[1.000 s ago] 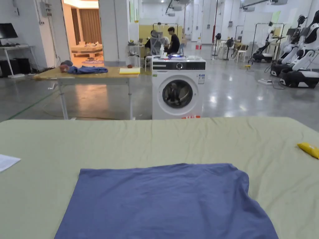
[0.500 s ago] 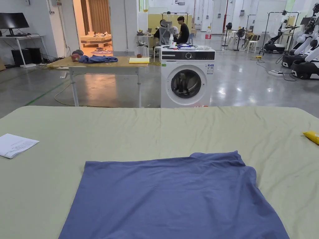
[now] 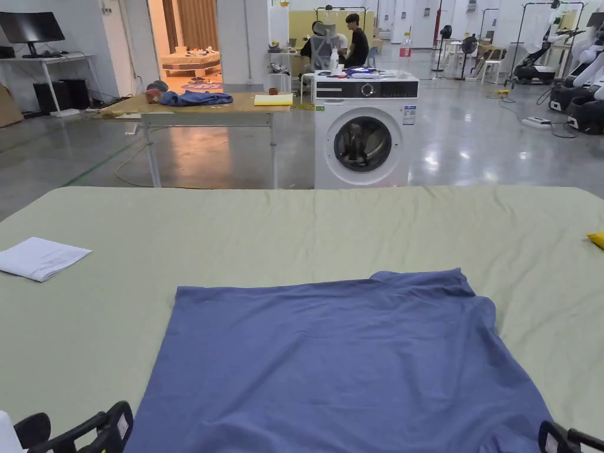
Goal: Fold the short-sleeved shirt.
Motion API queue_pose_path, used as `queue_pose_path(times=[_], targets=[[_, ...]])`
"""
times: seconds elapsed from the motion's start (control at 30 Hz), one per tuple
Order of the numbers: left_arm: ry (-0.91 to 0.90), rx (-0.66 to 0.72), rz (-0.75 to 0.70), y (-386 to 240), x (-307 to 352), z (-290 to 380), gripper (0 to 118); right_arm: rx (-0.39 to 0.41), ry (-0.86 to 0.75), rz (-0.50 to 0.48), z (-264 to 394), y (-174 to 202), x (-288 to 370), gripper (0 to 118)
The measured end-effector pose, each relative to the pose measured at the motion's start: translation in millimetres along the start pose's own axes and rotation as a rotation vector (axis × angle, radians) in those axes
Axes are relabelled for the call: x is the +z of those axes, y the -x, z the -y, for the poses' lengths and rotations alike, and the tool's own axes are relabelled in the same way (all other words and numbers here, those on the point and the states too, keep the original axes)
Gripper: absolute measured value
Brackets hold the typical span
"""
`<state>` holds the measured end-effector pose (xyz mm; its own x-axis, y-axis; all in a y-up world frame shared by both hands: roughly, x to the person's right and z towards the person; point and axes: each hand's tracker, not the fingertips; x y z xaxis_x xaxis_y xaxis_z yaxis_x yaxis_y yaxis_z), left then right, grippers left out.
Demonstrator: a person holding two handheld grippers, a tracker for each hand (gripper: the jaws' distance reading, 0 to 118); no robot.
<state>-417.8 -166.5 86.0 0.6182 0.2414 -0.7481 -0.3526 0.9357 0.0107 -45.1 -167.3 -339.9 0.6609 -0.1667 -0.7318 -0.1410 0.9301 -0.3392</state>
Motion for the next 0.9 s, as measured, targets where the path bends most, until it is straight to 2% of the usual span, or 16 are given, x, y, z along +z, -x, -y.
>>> queue_pose_path(times=[0.03, 0.1, 0.13, 0.17, 0.2, 0.27, 0.37, 0.47, 0.5, 0.53, 0.57, 0.63, 0.67, 0.83, 0.87, 0.9], targets=[[-0.072, -0.014, -0.028, -8, 8, 1, 79, 0.001, -0.115, -0.012, -2, 12, 10, 111], [-0.198, -0.048, -0.094, -27, 25, 3, 72, -0.001, -0.269, -0.031, -5, 30, 23, 78], [-0.253, -0.067, -0.126, -34, 31, 5, 58, -0.013, -0.314, -0.029, -5, 42, 25, 47], [-0.273, -0.085, -0.139, -38, 34, 5, 19, -0.023, -0.337, -0.021, -7, 50, 27, 0], [-0.268, -0.099, -0.138, -39, 33, 6, 0, -0.019, -0.347, -0.002, -9, 57, 31, 0], [-0.25, -0.095, -0.117, -37, 34, 3, 0, -0.008, -0.308, -0.092, -16, 63, 27, 0], [-0.097, -0.129, -0.171, -31, 21, -10, 0, 0.089, -0.296, -0.087, -21, 77, 33, 0], [0.37, -0.113, -0.139, -12, -13, -21, 0, 0.125, -0.273, -0.115, -23, 79, 31, 0], [0.604, -0.11, -0.088, -3, -32, -15, 0, 0.133, -0.257, -0.118, -23, 81, 29, 0], [0.692, -0.1, -0.003, 4, -41, -4, 3, 0.136, -0.241, -0.13, -23, 80, 25, 0], [0.715, -0.106, 0.049, 9, -46, 5, 19, 0.133, -0.227, -0.143, -22, 81, 23, 0], [0.745, -0.129, 0.011, 17, -60, 23, 78, 0.131, -0.204, -0.162, -19, 80, 17, 0], [0.758, -0.134, -0.025, 19, -67, 30, 94, 0.134, -0.194, -0.162, -18, 78, 14, 0], [0.713, -0.148, -0.1, 31, -102, 53, 94, 0.099, -0.123, -0.164, -12, 73, 1, 0], [0.73, -0.133, -0.102, 27, -102, 53, 87, 0.097, -0.112, -0.162, -11, 73, -2, 0], [0.753, -0.121, -0.078, 29, -107, 56, 71, 0.095, -0.103, -0.16, -10, 72, -3, 0]])
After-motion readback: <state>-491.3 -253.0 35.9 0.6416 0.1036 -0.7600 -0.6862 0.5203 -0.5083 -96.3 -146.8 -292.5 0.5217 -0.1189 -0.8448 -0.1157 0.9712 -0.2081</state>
